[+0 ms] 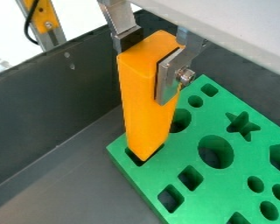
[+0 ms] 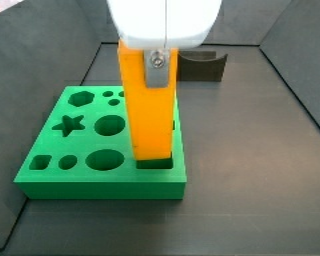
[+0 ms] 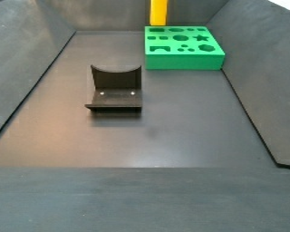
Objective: Insert the rectangle object.
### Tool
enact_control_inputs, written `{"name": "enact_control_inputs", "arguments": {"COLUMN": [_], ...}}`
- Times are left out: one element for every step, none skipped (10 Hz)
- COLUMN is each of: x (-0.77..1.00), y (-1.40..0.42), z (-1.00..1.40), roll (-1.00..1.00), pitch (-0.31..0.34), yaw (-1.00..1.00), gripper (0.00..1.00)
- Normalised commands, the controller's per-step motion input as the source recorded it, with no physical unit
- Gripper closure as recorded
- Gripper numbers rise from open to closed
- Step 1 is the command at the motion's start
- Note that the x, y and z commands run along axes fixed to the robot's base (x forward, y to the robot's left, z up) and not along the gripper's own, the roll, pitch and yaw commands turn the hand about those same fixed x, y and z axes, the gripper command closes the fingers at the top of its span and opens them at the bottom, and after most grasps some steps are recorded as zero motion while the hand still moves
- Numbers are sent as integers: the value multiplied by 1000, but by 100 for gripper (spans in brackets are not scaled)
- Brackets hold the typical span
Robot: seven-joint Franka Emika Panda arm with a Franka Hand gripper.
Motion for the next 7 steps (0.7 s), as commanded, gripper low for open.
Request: {"name": "enact_control_inputs", "arguments": {"x": [0,0,0,0,51,131,63], "y": [0,0,0,0,0,0,-3], "z": [0,-89,-146,-100,-69,-146,-200], "roll": [4,86,4,-39,-7,0,-20], "pitch": [0,0,7,0,0,10,0], "yaw": [0,-251,-480,-283,-111,-23,37], "gripper": [100,100,100,100,100,100,100]}}
